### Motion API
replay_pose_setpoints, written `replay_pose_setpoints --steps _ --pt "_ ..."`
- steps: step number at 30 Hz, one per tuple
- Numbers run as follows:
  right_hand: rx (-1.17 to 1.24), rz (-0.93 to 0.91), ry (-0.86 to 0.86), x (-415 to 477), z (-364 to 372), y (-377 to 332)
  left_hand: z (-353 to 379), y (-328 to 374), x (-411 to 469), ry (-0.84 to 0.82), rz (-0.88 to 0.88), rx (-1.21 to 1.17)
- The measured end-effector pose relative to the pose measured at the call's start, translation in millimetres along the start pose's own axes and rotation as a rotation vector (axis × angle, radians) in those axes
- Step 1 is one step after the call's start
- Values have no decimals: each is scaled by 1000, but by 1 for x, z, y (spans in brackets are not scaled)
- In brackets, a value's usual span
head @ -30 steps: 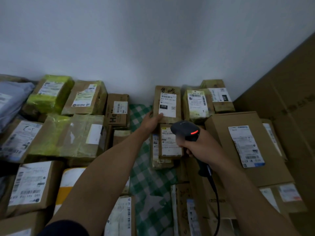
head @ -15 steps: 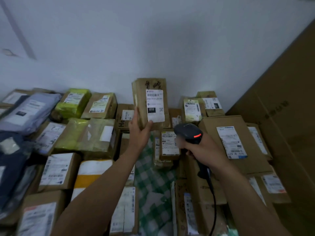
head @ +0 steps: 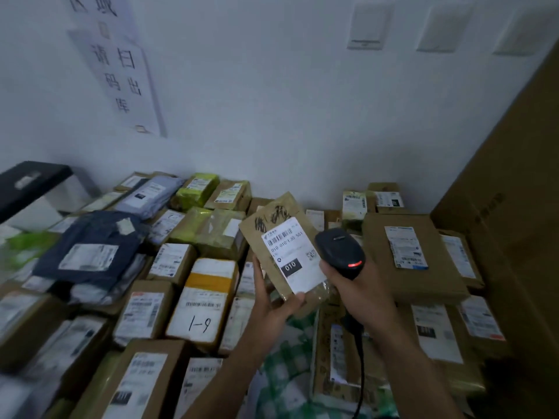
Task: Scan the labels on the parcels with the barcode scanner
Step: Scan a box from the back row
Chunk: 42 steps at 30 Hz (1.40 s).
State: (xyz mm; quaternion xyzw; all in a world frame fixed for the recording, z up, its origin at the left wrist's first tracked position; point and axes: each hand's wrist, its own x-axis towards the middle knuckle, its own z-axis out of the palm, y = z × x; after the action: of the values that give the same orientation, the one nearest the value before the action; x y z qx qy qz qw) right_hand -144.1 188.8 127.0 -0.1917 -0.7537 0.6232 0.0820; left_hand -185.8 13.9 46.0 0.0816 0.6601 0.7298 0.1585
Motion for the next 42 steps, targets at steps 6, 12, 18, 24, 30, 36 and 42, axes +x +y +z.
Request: replay_pose_setpoints --steps 6,12,18,24,30,36,42 --pt "-95 -76 -22 -40 -8 11 3 17 -31 82 -11 -29" --pt "-103 -41 -63 -55 -11 11 -2 28 -46 131 11 97" --pt "-128 -49 -40 -64 1 0 -13 33 -26 124 117 182" --pt "-166 -97 -139 -71 10 -17 -24 23 -2 189 121 378" --pt "-155 -64 -138 -75 10 -24 -23 21 -3 207 92 468" --pt "-141 -36 -166 -79 10 -26 -22 14 -1 177 78 467" --pt "-142 -18 -176 -80 9 -26 -23 9 -1 173 55 466"
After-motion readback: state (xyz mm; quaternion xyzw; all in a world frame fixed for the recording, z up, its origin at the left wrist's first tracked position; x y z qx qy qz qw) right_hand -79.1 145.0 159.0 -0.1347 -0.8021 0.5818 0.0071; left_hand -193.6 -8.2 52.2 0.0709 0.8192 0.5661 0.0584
